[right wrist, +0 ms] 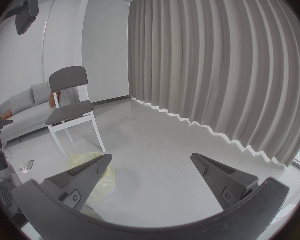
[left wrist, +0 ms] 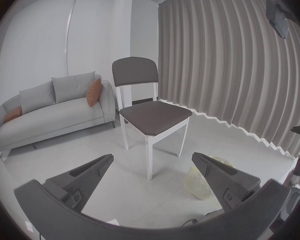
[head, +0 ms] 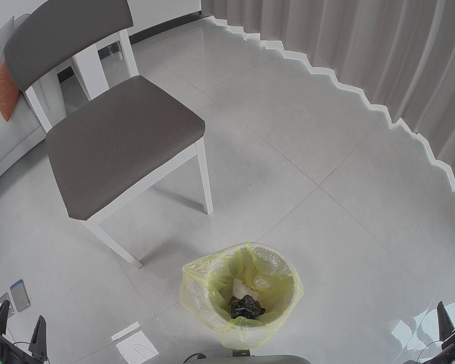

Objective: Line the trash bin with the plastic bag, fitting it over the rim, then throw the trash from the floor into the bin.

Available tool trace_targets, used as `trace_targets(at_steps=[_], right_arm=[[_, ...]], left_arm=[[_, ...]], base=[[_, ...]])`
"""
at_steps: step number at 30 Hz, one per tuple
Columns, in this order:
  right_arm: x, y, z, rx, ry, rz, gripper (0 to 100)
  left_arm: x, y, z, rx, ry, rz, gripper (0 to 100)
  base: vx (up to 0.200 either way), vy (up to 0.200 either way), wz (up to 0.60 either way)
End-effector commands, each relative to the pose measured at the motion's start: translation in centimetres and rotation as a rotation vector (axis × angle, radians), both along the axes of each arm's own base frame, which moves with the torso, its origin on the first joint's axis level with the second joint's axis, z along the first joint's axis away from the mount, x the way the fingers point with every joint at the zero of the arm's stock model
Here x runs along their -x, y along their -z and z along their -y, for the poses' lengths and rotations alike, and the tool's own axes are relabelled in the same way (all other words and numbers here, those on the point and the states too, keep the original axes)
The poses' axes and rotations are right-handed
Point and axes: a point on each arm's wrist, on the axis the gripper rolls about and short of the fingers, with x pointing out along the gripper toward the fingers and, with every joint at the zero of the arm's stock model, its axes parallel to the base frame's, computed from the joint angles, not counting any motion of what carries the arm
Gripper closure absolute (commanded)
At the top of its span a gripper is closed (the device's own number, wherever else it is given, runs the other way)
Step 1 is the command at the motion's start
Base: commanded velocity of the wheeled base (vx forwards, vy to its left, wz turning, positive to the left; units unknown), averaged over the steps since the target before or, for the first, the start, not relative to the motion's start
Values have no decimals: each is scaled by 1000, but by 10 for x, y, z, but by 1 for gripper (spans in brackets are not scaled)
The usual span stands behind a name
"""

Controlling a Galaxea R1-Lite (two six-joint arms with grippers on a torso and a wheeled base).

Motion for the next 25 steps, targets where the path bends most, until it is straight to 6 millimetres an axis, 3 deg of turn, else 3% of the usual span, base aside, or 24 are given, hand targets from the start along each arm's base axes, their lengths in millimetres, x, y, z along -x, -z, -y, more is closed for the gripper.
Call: trace_targets(at_steps=[1,25], right_arm=[[0,3,0,-8,6,3,0],[0,3,1,-39,31,19,0]], left_arm=[[0,3,0,10,-5,8,0],[0,2,0,-24,6,17,0]], base=[[0,0,0],[0,0,0]])
